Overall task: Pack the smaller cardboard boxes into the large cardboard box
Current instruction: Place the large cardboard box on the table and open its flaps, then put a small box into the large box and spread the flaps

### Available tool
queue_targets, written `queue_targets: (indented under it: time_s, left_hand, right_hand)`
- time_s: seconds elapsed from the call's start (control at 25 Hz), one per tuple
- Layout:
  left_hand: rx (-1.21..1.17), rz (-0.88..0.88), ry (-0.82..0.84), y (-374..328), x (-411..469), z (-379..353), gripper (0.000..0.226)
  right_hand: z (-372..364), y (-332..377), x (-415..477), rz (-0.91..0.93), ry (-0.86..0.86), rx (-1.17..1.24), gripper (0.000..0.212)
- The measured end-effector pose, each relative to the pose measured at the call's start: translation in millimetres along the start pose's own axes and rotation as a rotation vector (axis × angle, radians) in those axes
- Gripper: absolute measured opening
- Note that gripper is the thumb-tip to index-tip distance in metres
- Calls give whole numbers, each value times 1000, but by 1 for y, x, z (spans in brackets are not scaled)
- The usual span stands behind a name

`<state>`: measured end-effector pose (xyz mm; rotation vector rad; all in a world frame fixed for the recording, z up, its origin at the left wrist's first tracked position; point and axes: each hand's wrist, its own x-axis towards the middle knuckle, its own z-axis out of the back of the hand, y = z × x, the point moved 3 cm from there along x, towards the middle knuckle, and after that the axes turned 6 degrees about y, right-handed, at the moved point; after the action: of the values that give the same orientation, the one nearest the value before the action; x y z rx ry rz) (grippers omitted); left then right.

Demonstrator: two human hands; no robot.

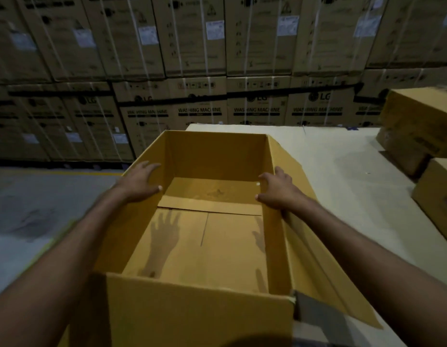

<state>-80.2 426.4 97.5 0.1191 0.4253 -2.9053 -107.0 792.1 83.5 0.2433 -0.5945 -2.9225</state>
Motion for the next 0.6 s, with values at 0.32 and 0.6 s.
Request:
queue_targets:
  time_s: [0.32, 0.6]
  left_hand:
    - [-493, -282, -170, -139, -175, -50, 46]
    - [-506, -348, -247, -198, -267, -88, 43]
  right_hand:
    - [23, -14, -156, 194, -187, 163, 41]
    - [-3, -44, -259, 133, -376, 299, 25]
